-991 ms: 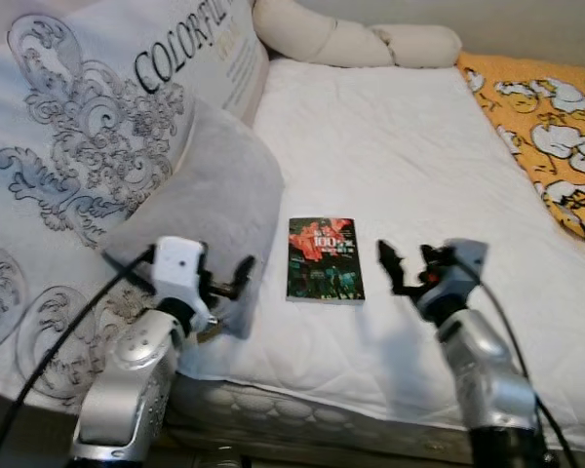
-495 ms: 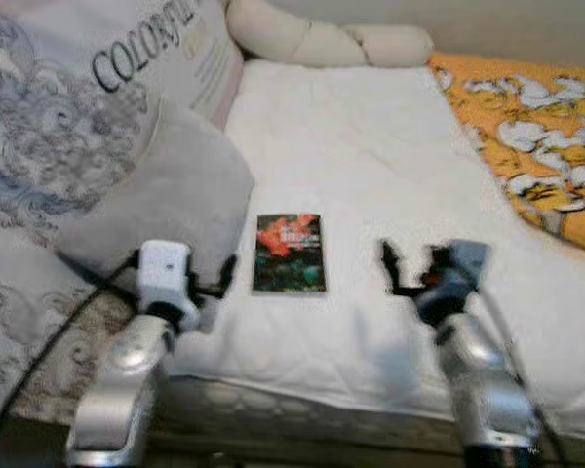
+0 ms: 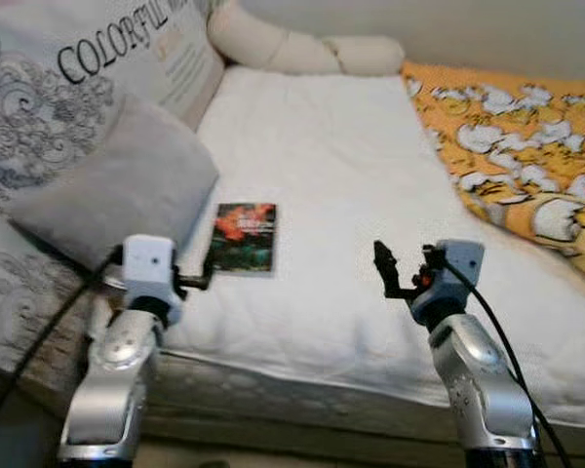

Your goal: Clean up the room

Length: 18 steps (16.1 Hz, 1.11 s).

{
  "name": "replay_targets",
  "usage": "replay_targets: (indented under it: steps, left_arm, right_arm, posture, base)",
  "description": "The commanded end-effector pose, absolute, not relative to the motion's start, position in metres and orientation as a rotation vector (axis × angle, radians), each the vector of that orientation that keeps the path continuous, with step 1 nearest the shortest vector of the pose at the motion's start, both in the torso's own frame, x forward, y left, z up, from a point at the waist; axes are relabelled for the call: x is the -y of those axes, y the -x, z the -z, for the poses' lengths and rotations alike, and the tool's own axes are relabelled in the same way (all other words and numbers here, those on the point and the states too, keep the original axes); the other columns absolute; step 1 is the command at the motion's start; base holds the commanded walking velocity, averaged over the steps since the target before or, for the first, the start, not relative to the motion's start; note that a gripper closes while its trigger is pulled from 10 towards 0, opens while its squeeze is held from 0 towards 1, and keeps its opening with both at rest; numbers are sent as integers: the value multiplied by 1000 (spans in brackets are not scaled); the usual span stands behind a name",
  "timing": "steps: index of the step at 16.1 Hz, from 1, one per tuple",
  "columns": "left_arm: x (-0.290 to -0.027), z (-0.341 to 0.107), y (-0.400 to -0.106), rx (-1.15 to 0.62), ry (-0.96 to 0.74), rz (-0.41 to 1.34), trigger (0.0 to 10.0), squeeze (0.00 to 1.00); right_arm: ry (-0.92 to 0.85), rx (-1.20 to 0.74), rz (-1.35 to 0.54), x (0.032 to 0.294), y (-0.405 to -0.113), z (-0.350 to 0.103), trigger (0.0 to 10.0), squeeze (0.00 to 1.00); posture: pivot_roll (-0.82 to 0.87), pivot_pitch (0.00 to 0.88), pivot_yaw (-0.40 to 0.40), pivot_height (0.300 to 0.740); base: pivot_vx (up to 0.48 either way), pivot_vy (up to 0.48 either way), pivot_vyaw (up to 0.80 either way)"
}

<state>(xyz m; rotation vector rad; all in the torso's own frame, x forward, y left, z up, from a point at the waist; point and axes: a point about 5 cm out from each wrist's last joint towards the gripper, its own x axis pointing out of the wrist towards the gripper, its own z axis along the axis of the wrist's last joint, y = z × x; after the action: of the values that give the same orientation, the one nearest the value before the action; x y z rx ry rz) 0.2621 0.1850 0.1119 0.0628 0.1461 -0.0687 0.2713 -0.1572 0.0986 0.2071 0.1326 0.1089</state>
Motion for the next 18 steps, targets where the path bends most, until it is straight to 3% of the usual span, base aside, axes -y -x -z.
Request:
replay_targets:
  steps: [1,11,14,18]
  left_arm:
    - [-178,-112,-264,-147,-57,89,10000,192]
    - [-178,-113,-270,-151,-81,95,10000,192]
    - [-169,-111,-270,-153,-81,120,10000,192]
    - [-170,-111,-271,-151,-96,119,10000,188]
  right_arm:
    - [-201,-131,-87,164,-271,-99,10000,1000]
    - [-181,-163,-79,156,-274,-92,10000,1000]
    - [-157,-144,-44,171,-279,-97,10000,1000]
    - [-137,-149,-56,167,-279,-95,10000,1000]
  posture:
    - [80,0,-19,740]
    - [69,0,-5,740]
    - [70,0,-8,740]
    - [76,0,-8,740]
  base:
    - [0,-352,0]
    - [0,-352,0]
    - [0,-354,0]
    - [0,-353,0]
